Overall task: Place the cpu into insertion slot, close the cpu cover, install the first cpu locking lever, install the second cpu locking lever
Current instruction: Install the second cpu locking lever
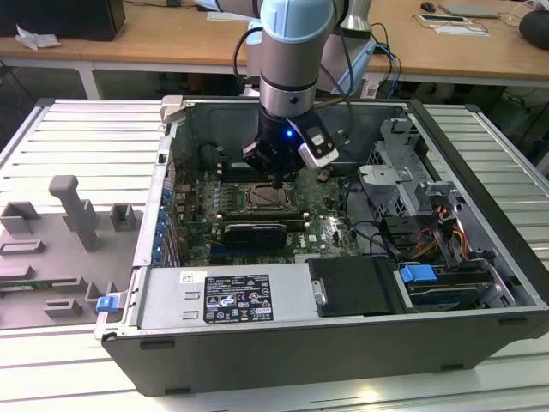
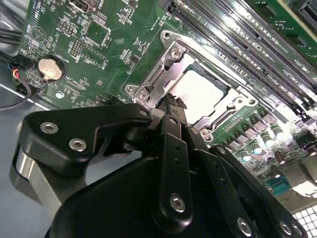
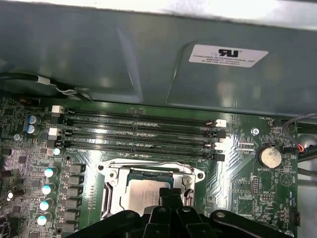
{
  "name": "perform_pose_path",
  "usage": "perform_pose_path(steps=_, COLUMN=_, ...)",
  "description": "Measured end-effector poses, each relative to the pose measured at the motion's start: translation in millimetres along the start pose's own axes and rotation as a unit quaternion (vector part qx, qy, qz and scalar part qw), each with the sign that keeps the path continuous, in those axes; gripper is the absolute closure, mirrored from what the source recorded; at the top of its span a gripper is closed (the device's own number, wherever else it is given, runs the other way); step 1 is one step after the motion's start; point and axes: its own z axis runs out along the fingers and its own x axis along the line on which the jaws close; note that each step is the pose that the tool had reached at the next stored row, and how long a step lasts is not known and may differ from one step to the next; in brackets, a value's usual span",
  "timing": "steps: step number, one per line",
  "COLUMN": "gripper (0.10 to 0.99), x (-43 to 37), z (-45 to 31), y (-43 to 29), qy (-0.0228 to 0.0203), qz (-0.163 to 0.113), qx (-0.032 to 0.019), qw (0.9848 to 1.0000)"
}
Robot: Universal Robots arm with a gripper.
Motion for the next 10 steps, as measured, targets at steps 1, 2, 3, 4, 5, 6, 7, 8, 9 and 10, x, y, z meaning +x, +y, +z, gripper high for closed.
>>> perform_pose_path(steps=1, gripper=0.980, x=0.0, z=-1.1, y=0.0, qy=0.0001, qz=0.000, qx=0.0002, qw=1.0000)
perform_pose_path(steps=2, gripper=0.980, x=-0.1, z=-4.1, y=0.4, qy=0.0000, qz=0.000, qx=0.0001, qw=1.0000)
perform_pose_path(steps=3, gripper=0.980, x=-0.2, z=-8.0, y=0.9, qy=0.0000, qz=0.000, qx=0.0001, qw=1.0000)
perform_pose_path(steps=4, gripper=0.980, x=-0.3, z=-9.5, y=1.1, qy=0.0000, qz=0.000, qx=0.0001, qw=1.0000)
perform_pose_path(steps=5, gripper=0.980, x=-0.3, z=-10.2, y=0.9, qy=-0.0001, qz=0.000, qx=-0.0001, qw=1.0000)
perform_pose_path(steps=6, gripper=0.980, x=-0.3, z=-10.5, y=-0.4, qy=0.0000, qz=0.000, qx=0.0000, qw=1.0000)
perform_pose_path(steps=7, gripper=0.980, x=-0.1, z=-10.5, y=-1.1, qy=-0.0001, qz=0.000, qx=0.0000, qw=1.0000)
perform_pose_path(steps=8, gripper=0.980, x=-0.1, z=-10.5, y=-1.3, qy=-0.0001, qz=0.000, qx=0.0001, qw=1.0000)
perform_pose_path(steps=9, gripper=0.980, x=-0.1, z=-10.6, y=-1.5, qy=-0.0001, qz=0.000, qx=0.0001, qw=1.0000)
perform_pose_path(steps=10, gripper=0.980, x=-0.1, z=-10.6, y=-1.8, qy=0.0000, qz=0.000, qx=0.0001, qw=1.0000)
